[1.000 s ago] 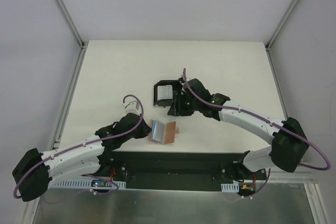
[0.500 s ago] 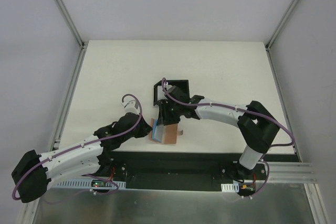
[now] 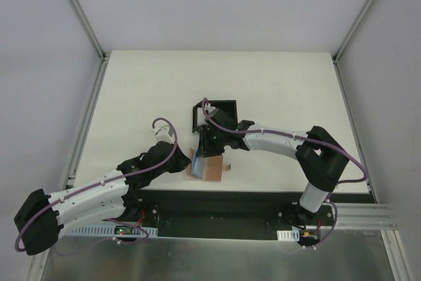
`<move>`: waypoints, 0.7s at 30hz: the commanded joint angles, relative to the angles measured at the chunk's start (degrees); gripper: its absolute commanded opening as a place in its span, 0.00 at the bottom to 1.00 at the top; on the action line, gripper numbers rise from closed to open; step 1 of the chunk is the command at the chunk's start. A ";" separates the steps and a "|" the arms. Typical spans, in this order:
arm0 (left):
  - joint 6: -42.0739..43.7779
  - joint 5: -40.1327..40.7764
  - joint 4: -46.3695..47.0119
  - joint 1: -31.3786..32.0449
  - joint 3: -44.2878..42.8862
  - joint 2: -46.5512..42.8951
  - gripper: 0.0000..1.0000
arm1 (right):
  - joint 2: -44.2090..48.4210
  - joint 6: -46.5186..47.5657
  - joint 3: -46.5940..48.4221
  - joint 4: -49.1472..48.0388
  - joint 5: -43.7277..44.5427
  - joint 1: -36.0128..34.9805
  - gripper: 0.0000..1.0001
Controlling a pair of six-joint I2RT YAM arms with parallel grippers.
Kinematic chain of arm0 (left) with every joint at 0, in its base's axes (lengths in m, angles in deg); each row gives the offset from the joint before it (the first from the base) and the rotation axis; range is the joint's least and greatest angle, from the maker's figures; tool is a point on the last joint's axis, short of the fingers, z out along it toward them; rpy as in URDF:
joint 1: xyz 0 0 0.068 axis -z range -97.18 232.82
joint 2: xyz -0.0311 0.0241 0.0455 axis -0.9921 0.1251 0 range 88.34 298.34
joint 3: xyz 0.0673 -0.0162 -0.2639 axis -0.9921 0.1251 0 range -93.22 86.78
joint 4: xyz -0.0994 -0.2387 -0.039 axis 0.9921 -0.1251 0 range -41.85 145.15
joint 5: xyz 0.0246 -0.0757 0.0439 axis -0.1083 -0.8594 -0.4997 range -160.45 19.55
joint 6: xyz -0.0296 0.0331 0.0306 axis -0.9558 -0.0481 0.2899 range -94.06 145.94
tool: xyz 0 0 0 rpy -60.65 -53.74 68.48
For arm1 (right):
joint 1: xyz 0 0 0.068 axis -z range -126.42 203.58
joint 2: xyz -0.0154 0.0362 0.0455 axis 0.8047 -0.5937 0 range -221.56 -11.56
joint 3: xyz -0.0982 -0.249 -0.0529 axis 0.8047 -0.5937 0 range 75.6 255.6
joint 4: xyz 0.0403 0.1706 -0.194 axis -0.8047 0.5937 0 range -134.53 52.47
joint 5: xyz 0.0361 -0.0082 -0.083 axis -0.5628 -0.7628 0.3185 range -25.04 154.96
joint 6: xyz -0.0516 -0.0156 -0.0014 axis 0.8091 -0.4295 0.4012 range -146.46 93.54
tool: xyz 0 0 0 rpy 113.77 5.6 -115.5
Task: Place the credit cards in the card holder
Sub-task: Open the card holder at the center of the board.
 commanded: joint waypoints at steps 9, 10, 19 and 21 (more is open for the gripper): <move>-0.94 -0.61 -0.42 0.17 0.63 -1.76 0.00 | -0.43 0.81 3.39 5.50 3.24 -0.85 0.28; -1.20 -0.44 -0.51 0.17 0.81 -1.59 0.00 | -0.17 1.25 3.75 6.64 3.94 -0.85 0.27; -1.91 -0.08 -0.86 -0.01 1.16 -1.76 0.00 | 1.86 2.05 4.45 7.45 4.48 -1.29 0.30; -1.82 -0.17 -0.86 0.17 1.16 -1.85 0.00 | 1.68 1.35 4.45 5.61 3.52 -1.29 0.36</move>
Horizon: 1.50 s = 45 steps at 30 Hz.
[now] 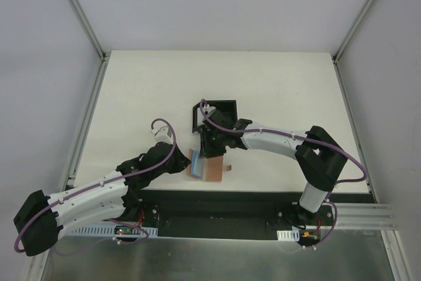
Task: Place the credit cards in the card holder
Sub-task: Open the card holder at the center of the board.
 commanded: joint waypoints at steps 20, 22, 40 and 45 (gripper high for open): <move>-0.25 0.00 -0.69 0.17 1.12 -2.47 0.00 | -1.61 -2.60 2.33 -4.56 -2.82 -0.35 0.43; -0.25 -0.09 -0.69 0.17 1.12 -2.73 0.00 | -1.79 -2.16 2.77 -3.77 -2.47 -0.26 0.43; -0.95 0.00 -1.22 0.08 1.47 -0.54 0.00 | -3.20 6.72 11.56 17.50 6.94 -2.37 0.27; -0.78 0.53 -1.22 0.08 1.56 -1.15 0.00 | -3.63 7.33 11.04 18.21 6.59 -2.37 0.26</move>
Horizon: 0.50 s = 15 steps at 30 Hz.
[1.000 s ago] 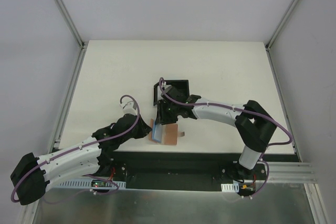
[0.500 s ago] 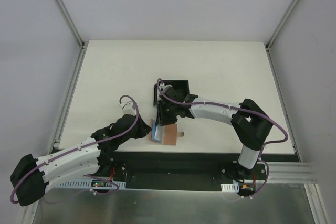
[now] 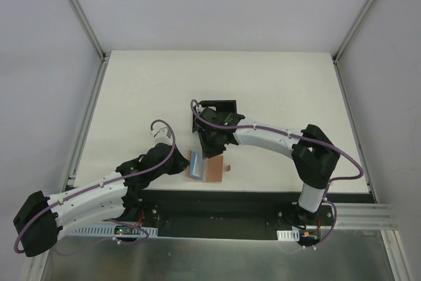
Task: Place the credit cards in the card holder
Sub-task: Open the card holder at the center of the board.
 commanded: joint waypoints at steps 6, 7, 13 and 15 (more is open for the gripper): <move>0.10 0.24 -0.74 0.17 0.53 -1.73 0.00 | 1.39 0.16 -0.70 -0.85 -0.59 -0.14 0.27; 0.10 0.24 -0.74 0.17 0.53 -1.90 0.00 | 2.01 -0.54 -1.23 -3.30 -1.29 -0.05 0.27; 0.37 -0.02 -0.65 0.08 0.44 -2.43 0.00 | 2.11 -4.15 -2.21 -11.75 -5.07 0.12 0.35; 0.28 -0.02 -0.65 0.08 0.44 -2.34 0.00 | 1.14 -4.50 -1.77 -11.85 -5.78 0.03 0.36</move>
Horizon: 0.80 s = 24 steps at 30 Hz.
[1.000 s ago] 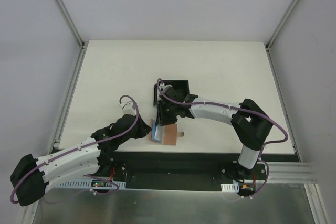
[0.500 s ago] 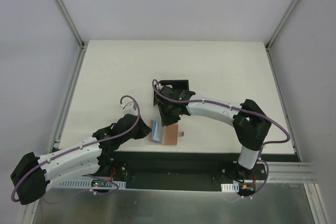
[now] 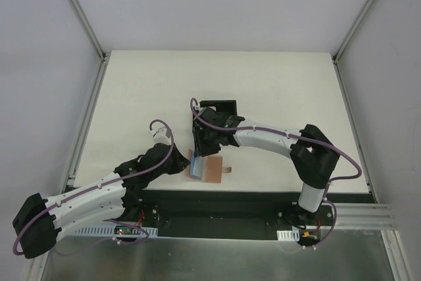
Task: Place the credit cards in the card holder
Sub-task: Open the card holder at the center of the board.
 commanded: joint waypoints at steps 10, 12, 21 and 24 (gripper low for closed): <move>0.12 0.00 -0.43 -0.01 0.44 -0.84 0.00 | -0.71 -2.82 0.24 -3.30 -2.63 -0.01 0.34; 0.21 0.00 -0.43 0.17 0.36 -0.75 0.00 | -0.89 -2.65 0.59 -2.51 -2.19 -0.01 0.34; 0.04 0.00 -0.43 -0.01 0.71 -1.10 0.00 | -1.85 -2.30 0.24 -1.45 -1.93 -0.01 0.31; 0.04 0.09 -0.43 0.08 0.79 -1.36 0.00 | -2.29 -2.03 0.33 -1.01 -1.67 -0.01 0.31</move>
